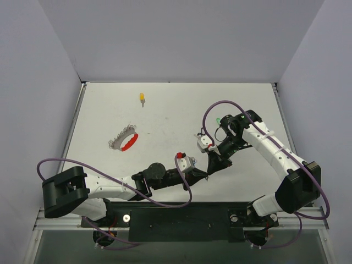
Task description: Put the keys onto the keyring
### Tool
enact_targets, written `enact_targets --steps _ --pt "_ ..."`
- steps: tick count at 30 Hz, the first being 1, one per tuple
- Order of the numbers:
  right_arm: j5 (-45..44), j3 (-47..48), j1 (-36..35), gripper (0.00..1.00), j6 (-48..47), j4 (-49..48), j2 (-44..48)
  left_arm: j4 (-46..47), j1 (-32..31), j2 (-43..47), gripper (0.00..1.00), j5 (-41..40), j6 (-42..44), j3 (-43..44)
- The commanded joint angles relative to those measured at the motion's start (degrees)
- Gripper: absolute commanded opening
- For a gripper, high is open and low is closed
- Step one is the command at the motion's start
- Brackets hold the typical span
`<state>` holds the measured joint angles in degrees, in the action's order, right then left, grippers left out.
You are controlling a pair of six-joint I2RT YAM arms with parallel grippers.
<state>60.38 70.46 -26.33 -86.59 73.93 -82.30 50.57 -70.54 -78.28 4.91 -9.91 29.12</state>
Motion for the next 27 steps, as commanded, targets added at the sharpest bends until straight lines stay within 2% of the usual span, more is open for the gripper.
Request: enact_targets --steps 1,17,19,20,21,27 --pt "2.9 -0.58 -0.48 0.0 -0.43 1.48 -0.23 2.08 -0.38 0.15 0.15 -0.51 -0.37 2.78" --pt "2.81 -0.76 -0.57 0.0 0.28 0.86 -0.49 1.47 -0.38 0.15 0.18 -1.57 -1.78 3.22" --pt "2.81 -0.76 -0.66 0.0 0.37 0.86 -0.49 1.55 -0.38 0.14 0.15 -1.65 -1.78 3.39" --pt "2.73 -0.67 -0.66 0.0 0.45 0.78 -0.49 1.47 -0.38 0.15 0.03 -1.74 -1.78 3.4" --pt "2.73 -0.84 -0.66 0.0 0.54 0.69 -0.49 1.2 -0.38 0.15 0.0 -1.83 -1.78 3.4" --pt "2.81 -0.67 -0.48 0.04 0.98 0.78 -0.4 2.51 -0.38 2.16 0.0 -6.93 -2.13 0.5"
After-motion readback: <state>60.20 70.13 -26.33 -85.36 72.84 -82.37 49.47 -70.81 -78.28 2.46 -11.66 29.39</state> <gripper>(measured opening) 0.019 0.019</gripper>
